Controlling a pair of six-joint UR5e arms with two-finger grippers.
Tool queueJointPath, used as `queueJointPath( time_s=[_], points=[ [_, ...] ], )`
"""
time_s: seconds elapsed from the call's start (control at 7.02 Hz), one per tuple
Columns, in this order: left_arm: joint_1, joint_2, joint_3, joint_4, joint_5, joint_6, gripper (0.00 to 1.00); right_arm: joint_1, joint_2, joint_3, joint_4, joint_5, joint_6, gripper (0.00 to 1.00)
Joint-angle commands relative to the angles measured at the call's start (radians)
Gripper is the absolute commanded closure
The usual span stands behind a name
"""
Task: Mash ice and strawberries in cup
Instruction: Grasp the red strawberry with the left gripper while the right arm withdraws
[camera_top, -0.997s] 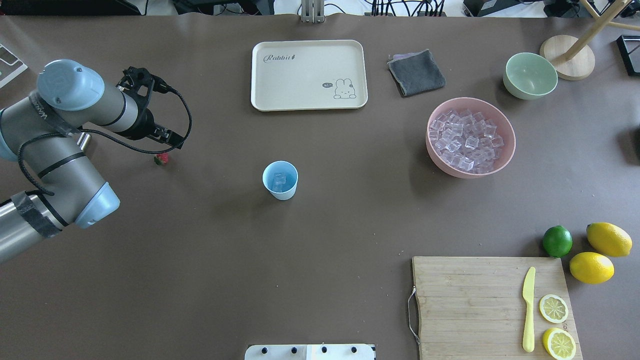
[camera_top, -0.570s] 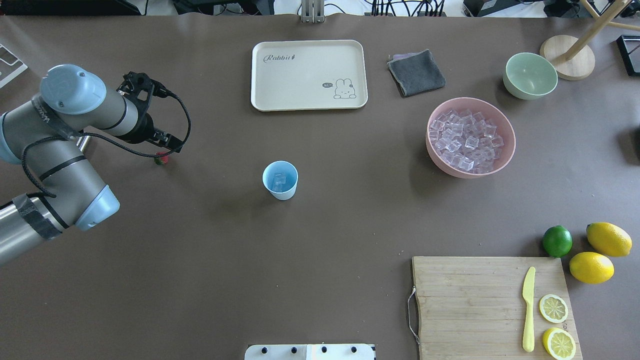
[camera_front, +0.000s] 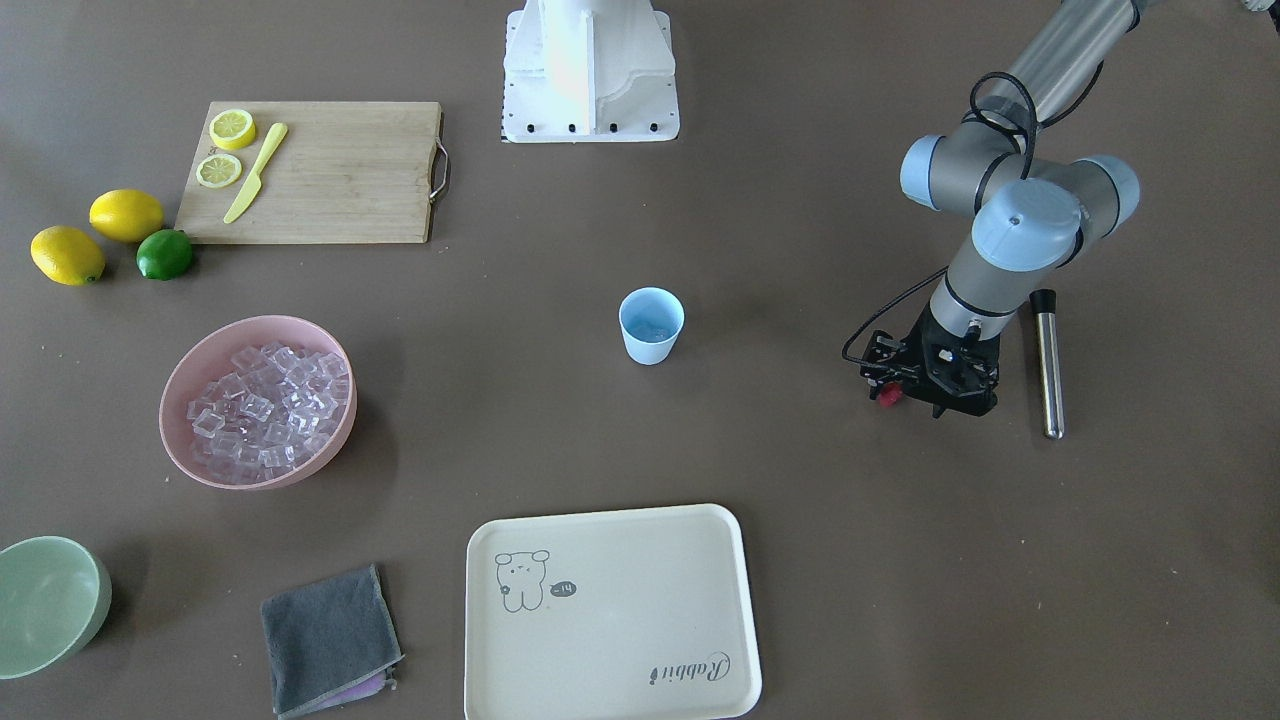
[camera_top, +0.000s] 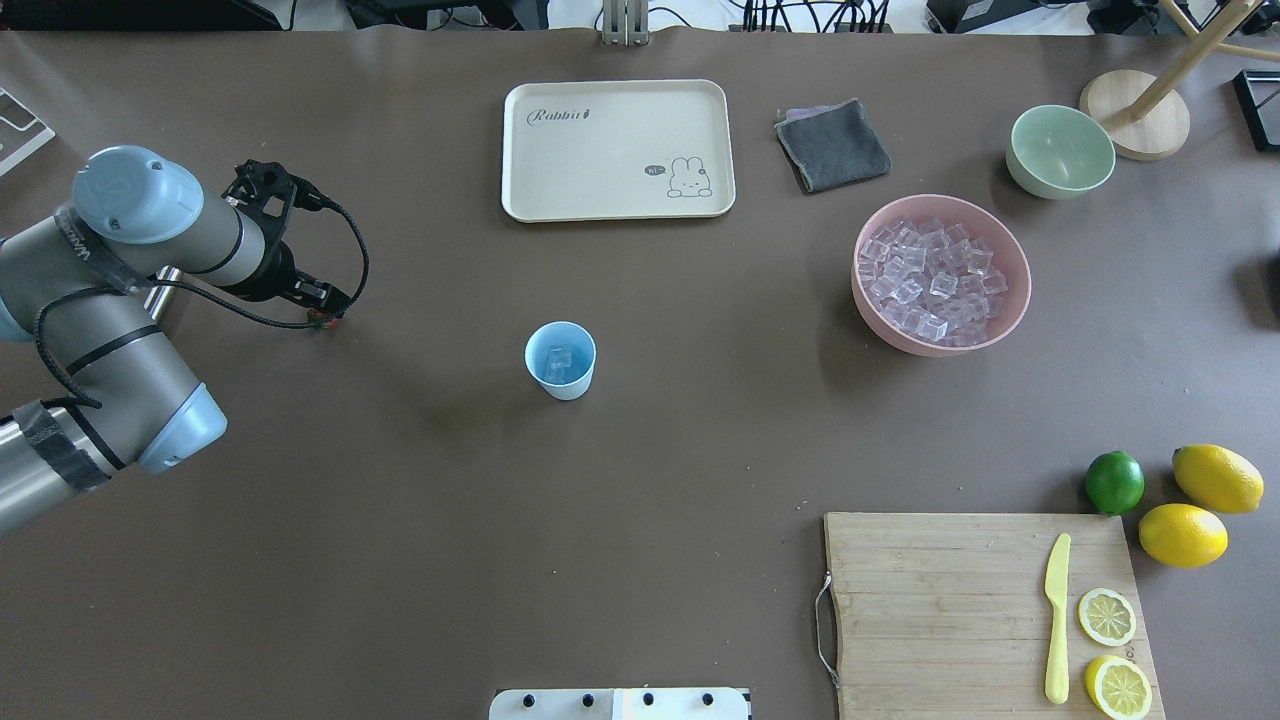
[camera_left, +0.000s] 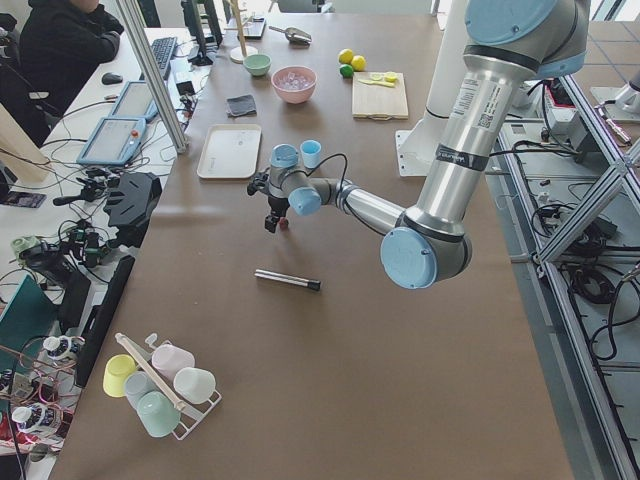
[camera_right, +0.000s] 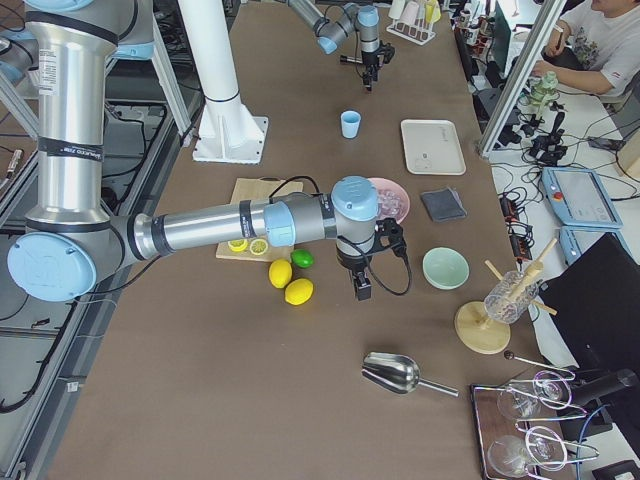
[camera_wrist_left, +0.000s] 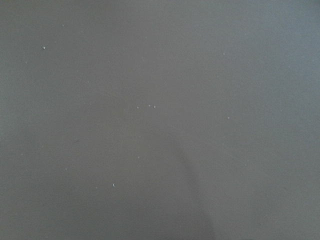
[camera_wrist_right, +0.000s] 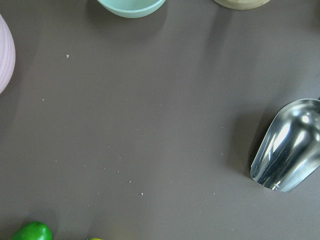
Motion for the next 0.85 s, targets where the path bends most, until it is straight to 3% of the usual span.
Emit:
queueJointPath(
  time_s=[0.0,0.57,0.71],
  points=[
    [0.001,0.010,-0.010,-0.002,-0.001,-0.004,0.99,0.000,-0.001,0.006,0.019,0.008,0.007,0.04],
    [-0.018,0.012,-0.090,0.012,-0.009,-0.045,1.00,-0.002,0.002,0.011,0.019,0.019,0.010,0.04],
    [-0.031,-0.024,-0.149,0.100,-0.012,-0.059,1.00,-0.002,0.003,0.011,0.019,0.019,0.010,0.04]
  ],
)
